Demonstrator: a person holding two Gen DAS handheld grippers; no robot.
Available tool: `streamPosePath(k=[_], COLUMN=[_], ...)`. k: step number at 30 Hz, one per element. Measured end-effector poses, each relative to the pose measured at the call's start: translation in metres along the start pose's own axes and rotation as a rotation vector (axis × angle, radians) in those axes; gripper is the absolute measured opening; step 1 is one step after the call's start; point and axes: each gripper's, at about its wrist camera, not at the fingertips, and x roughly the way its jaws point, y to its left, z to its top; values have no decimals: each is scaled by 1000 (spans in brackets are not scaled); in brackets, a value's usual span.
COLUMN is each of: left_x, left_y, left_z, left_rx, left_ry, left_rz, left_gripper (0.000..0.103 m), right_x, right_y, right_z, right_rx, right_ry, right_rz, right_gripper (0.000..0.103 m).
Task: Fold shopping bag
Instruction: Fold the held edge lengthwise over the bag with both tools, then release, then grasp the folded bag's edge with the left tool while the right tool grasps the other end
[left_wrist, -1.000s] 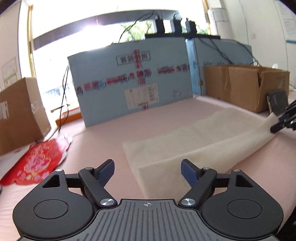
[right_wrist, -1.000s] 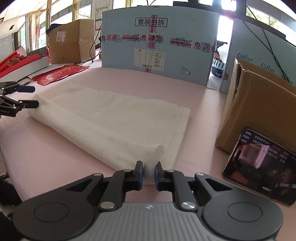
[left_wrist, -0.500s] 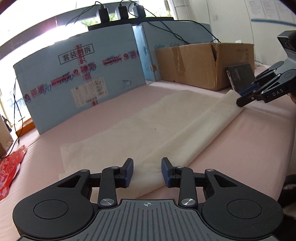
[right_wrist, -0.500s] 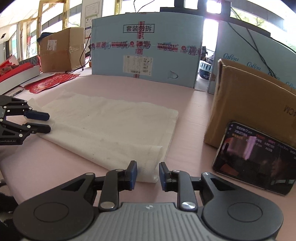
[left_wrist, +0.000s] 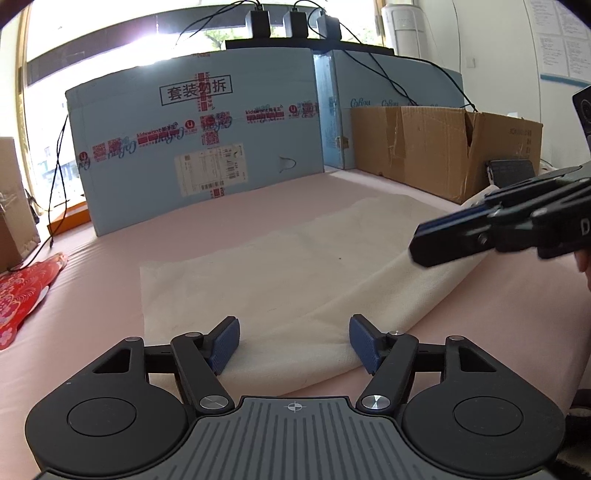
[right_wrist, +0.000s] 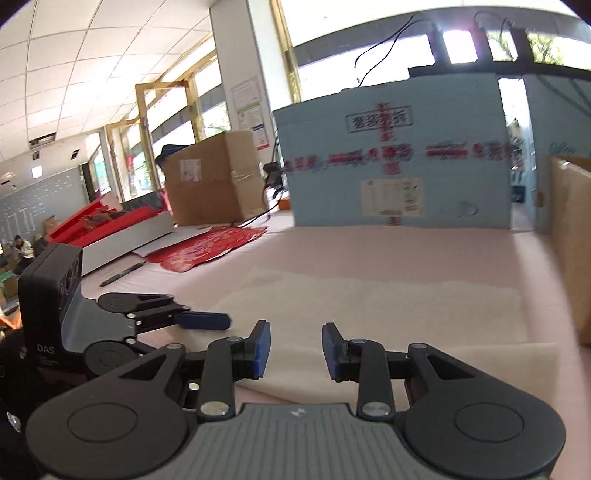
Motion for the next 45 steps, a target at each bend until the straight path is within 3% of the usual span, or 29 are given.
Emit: streamPosePath(k=[4,6,9,13,15,16,18,21,25,27,31,40,43,45], left_x=[-1,-1,-1,-2,-2,-2,-2,-1,0,0,2,5,5,5], left_y=[1,2,2,2,1,1,1,2,4,5,9,13,15,16], left_z=[-1,-1,-1,-1,-1,-1,-1,0,0,0,1,1,1,2], left_rx=[-8,-10,-12,-12,-10,-8,-7,-12,-24,-31,-55,-76,-78,-77], left_ry=[-4,-4,-3,-1,-1,-2,0,4,10,13,21,29,31,34], left_rz=[-3,-5,-7,-5,-2,0,1,-1,-6,-10,-23,-39,-45,-53], left_gripper=[68,68,68,69,69,70,70,71,71,72,73,74,75,75], right_x=[18,10,-14,-39,-45,-47,-54,-72,-84,-78,-51,0,13,18], right_y=[-3,-13,-36,-54,-56,-57,-57,-52,-30,-22,2,43,52,54], right_z=[-6,-9,-15,-28,-31,-33,-37,-40,-47,-47,-59,-74,-79,-80], right_rx=[3,35,77,57,31,20,-1,-57,-273,-361,-656,-1347,-1531,-1583], right_ry=[116,104,98,101,108,108,98,44,34,64,161,285,311,330], right_rz=[-154,-191,-342,-459,-529,-571,-629,-606,-591,-582,-594,-427,-360,-333], right_gripper=[34,35,35,37,50,72,75,74,75,75,73,45,37,31])
